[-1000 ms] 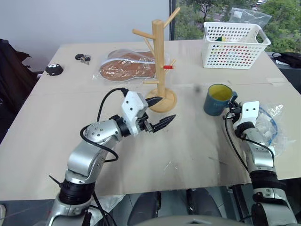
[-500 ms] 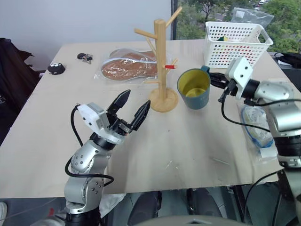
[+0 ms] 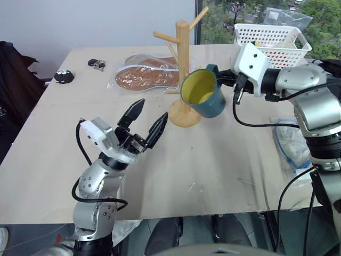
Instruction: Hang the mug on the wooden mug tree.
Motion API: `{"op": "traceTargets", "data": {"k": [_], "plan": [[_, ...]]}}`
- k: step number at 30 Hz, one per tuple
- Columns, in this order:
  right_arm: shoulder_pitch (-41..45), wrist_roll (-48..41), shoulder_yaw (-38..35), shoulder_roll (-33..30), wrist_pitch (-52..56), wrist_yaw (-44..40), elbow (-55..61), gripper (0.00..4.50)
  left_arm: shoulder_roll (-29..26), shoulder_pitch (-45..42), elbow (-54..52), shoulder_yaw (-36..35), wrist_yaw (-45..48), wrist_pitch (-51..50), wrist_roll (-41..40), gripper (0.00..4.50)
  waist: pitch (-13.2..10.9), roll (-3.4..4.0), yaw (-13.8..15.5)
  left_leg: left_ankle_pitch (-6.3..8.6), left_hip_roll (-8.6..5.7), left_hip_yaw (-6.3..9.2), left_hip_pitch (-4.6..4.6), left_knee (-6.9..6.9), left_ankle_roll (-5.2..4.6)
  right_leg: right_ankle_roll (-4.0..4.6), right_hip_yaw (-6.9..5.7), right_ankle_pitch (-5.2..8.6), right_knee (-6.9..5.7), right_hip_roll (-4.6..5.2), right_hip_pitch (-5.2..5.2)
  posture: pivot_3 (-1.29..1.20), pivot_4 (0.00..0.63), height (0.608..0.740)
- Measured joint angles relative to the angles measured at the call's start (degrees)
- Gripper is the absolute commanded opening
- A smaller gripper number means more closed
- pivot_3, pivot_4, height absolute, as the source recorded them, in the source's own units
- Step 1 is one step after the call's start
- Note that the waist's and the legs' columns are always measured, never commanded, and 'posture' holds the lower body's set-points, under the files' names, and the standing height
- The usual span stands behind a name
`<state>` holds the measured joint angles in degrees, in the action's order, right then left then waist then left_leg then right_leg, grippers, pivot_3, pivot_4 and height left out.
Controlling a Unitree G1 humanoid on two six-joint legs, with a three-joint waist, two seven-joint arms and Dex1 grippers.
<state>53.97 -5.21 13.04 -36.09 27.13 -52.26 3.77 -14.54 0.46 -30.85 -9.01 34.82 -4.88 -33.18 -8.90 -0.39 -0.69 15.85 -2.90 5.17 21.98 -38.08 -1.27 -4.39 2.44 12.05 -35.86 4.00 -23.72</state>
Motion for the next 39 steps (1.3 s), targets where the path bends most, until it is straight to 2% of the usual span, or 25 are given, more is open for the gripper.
{"op": "traceTargets", "data": {"k": [11, 13, 14, 18, 21, 22, 25, 27, 31, 36, 39], "plan": [[5.1, 6.3, 5.9, 5.1, 1.4, 1.7, -5.1, 0.05, -1.0, -0.3, 0.7, 0.4, 1.2, 0.7, -0.2, 3.99, 0.0, 0.0, 0.2, -0.01, -0.03, 0.06, 0.03, 0.0, 0.02, 0.0, -0.04, 0.0, 0.0, 0.02, -0.03, 0.0, 0.15, 0.74], [5.1, 7.0, 6.3, 5.4, 1.4, 1.8, -5.8, 0.6, -1.1, -0.3, 0.7, 0.4, 1.2, 0.7, -0.2, 3.99, 0.0, 0.0, 0.0, -0.01, -0.04, 0.04, 0.04, 0.01, 0.02, 0.0, -0.02, 0.0, 0.01, 0.02, -0.04, 0.0, 0.15, 0.74], [5.1, 7.1, 6.3, 5.6, 1.4, 1.8, -6.1, 0.73, -1.1, -0.3, 0.7, 0.4, 1.2, 0.7, -0.2, 3.99, 0.0, 0.0, 0.0, -0.01, -0.04, 0.04, 0.03, 0.01, 0.02, 0.0, -0.02, 0.0, 0.0, 0.02, -0.04, 0.0, 0.15, 0.74], [5.1, 7.1, 5.8, 5.7, 2.0, 2.3, -6.1, 2.68, -1.7, -0.3, 0.7, 0.4, 1.2, 0.7, -0.2, 3.99, 0.0, 0.0, -0.1, -0.01, -0.02, 0.05, 0.02, 0.05, 0.02, 0.01, -0.03, 0.0, 0.0, 0.0, -0.05, 0.0, 0.15, 0.74], [3.8, 4.8, 2.2, 4.7, 5.1, 2.3, -3.9, 4.22, -2.5, -0.3, 0.7, 0.5, 1.5, 0.3, -0.4, 3.99, 0.0, -0.01, 0.1, -0.01, -0.02, 0.1, 0.06, 0.05, 0.02, 0.01, -0.07, 0.0, 0.01, 0.02, -0.05, 0.0, 0.15, 0.74], [3.2, 4.0, 0.9, 4.2, 6.3, 2.1, -3.0, 4.47, -3.0, -0.2, 0.7, 0.4, 1.6, 0.1, -0.6, 3.99, 0.0, -0.01, 0.2, 0.0, -0.03, 0.12, 0.07, 0.04, 0.01, 0.01, -0.09, 0.0, 0.02, 0.03, -0.05, 0.0, 0.15, 0.74], [-1.3, 1.2, -3.6, 1.9, 8.8, 2.0, 0.7, 4.47, -5.2, 0.8, 0.7, 0.5, 2.2, -1.4, -0.8, 3.99, 0.0, -0.02, 0.2, 0.0, -0.04, 0.14, 0.08, 0.05, 0.0, 0.01, -0.1, 0.0, 0.04, 0.04, -0.03, 0.0, 0.15, 0.74], [-7.5, -1.7, -7.2, 1.3, 9.1, 1.7, 4.1, 4.47, -7.4, 3.2, 0.7, 0.8, 2.9, -3.3, -0.7, 3.99, 0.0, -0.02, 0.1, 0.09, -0.03, 0.1, 0.04, 0.15, -0.15, 0.01, -0.06, 0.01, 0.07, 0.03, -0.05, 0.0, 0.15, 0.74], [-26.3, -9.9, -15.0, 8.5, 7.9, 4.6, 13.7, 4.47, -10.9, 9.0, 0.8, 3.4, 2.8, -8.5, 0.9, 3.99, 0.0, -0.05, -0.1, 0.1, 0.04, 0.05, -0.05, 0.46, -0.17, 0.02, 0.02, 0.02, 0.05, 0.0, -0.11, 0.0, 0.15, 0.74], [-47.6, -12.6, -16.4, 13.8, 0.0, 7.1, 16.5, 4.47, -11.2, 15.3, 0.9, 5.1, 0.1, -10.7, 4.8, 3.99, 0.0, 0.0, 0.0, 0.11, 0.0, -0.02, -0.15, 0.57, -0.18, 0.01, 0.07, 0.01, 0.03, 0.04, -0.09, 0.0, 0.15, 0.74], [-55.9, -14.6, -16.9, 15.1, -3.5, 6.4, 16.4, 4.47, -11.0, 17.6, 1.6, 5.0, -2.7, -10.7, 8.8, 3.99, 0.0, -0.01, 0.0, 0.09, 0.01, -0.01, -0.28, 0.57, -0.17, 0.0, 0.06, 0.02, 0.03, 0.01, 0.03, 0.0, 0.15, 0.74]]}}
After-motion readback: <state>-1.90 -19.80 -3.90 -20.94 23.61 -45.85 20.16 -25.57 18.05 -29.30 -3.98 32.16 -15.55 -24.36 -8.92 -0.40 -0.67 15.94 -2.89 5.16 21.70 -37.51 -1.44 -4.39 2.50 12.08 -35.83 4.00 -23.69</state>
